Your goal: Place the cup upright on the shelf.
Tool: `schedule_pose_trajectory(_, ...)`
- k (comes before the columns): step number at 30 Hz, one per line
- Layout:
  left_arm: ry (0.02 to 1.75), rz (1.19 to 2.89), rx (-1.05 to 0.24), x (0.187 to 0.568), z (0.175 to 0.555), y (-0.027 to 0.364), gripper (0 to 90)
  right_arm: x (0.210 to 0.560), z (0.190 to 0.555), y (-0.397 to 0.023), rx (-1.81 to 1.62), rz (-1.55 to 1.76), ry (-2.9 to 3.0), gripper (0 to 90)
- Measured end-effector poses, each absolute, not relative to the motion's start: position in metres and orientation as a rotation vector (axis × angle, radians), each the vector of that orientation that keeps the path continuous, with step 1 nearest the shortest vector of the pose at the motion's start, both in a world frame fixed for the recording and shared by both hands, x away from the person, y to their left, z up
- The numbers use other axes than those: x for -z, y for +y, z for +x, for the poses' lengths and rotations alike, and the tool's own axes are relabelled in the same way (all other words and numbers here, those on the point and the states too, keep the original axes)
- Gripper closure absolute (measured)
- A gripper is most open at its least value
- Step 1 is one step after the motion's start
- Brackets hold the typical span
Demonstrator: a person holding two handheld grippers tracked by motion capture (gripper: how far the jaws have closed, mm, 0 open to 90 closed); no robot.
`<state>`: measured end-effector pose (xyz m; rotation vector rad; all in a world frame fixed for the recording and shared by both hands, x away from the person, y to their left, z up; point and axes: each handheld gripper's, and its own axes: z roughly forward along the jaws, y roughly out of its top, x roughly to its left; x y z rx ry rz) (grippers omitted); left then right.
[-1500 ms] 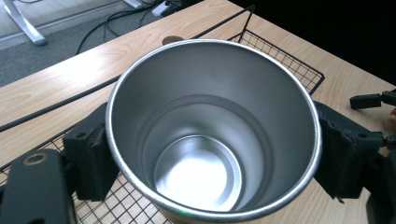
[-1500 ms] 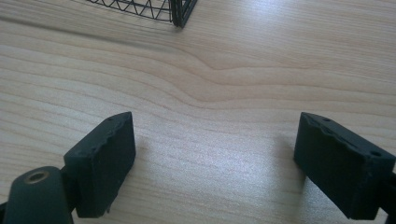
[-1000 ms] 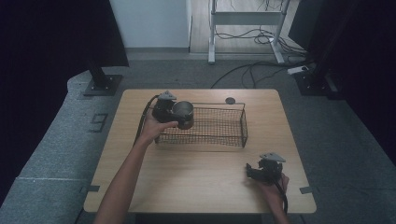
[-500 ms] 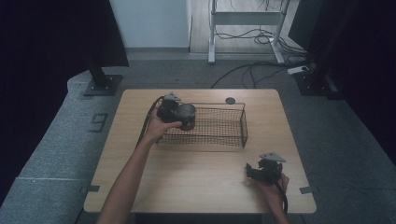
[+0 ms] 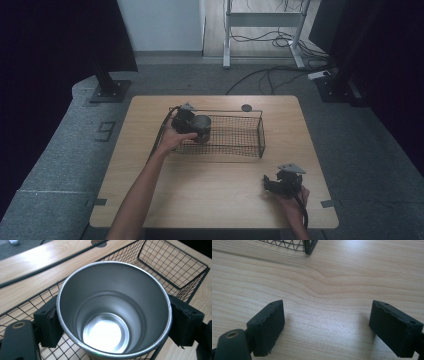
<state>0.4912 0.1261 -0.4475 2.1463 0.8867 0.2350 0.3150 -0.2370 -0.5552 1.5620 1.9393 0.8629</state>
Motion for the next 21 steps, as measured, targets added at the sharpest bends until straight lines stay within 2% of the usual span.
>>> schedule_pose_trajectory(21, 0.951, 2.190, -0.181, 0.462, 0.501, 0.124, 14.7, 0.555, 0.315, -0.237, -0.863, 1.562, 1.939, 12.8)
